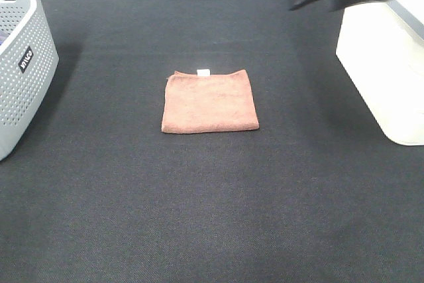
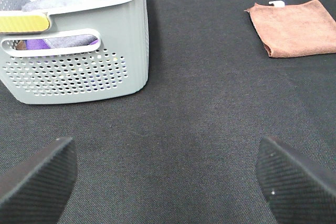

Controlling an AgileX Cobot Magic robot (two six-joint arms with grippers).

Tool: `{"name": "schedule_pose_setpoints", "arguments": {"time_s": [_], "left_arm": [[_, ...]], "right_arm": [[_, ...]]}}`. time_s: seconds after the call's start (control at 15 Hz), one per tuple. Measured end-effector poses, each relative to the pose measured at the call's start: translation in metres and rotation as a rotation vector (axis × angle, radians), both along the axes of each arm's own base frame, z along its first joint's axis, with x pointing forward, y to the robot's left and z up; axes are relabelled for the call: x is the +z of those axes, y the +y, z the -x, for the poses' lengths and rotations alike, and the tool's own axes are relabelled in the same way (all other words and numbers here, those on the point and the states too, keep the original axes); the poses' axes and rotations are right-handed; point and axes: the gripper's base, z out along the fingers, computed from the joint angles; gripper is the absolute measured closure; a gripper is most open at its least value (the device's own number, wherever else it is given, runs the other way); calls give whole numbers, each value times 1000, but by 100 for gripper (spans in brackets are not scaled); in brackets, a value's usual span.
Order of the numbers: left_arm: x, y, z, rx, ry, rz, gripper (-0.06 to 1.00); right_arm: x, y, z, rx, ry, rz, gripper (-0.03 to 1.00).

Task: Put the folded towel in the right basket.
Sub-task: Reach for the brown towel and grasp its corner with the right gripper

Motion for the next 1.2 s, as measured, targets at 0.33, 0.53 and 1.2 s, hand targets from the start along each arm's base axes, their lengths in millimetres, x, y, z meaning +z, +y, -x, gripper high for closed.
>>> {"name": "schedule_pose_setpoints", "arguments": {"time_s": [0.33,0.53,1.2], "left_arm": [[0,0,0,0,0,0,7],[0,0,0,0,0,0,7],[0,0,0,0,0,0,7]], "right_arm": [[-41,24,-49,39,232,-30,35],[-71,36,-77,72,344,-18,30],[-179,37,-146,94,523,-33,22]]}}
